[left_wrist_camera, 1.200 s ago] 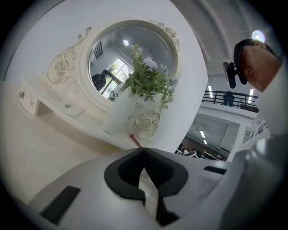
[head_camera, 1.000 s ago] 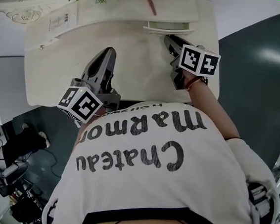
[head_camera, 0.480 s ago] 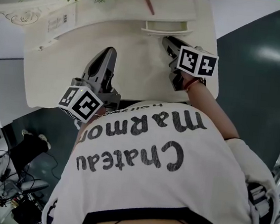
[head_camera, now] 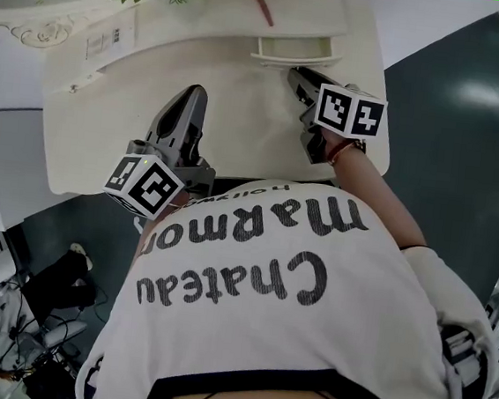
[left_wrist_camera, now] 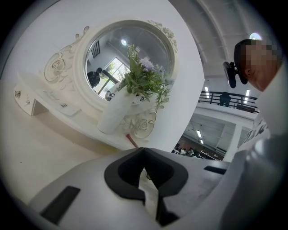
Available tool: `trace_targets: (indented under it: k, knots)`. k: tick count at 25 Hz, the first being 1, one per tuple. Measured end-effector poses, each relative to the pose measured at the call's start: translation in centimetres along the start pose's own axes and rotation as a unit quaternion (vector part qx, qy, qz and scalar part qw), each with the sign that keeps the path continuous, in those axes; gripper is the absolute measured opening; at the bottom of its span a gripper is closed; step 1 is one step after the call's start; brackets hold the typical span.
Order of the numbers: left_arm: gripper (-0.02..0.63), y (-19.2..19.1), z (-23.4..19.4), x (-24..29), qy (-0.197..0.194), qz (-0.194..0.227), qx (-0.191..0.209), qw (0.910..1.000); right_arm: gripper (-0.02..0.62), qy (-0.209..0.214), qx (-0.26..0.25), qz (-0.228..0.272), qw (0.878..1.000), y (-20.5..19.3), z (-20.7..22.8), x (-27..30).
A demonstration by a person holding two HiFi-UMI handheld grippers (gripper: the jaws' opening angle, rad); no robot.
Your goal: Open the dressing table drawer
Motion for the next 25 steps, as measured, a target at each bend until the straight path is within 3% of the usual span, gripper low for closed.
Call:
trace_targets:
  k: [25]
  knots:
    - [0.023,-0.50,0.72,-0.21,-0.016,-0.001,-0.003,0.9999,0.109,-0.005,-0.004,0.003,1.000,-0.85,-0.37,-0.97]
Point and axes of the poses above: the fingertips, and each gripper's own axes: x forward along the fingers, z to its right, y out of its top, the point moved 1 cm from there along -x, backward along the fingers, and after that the axes turned 5 degrees about y, right-handed, at the moved point
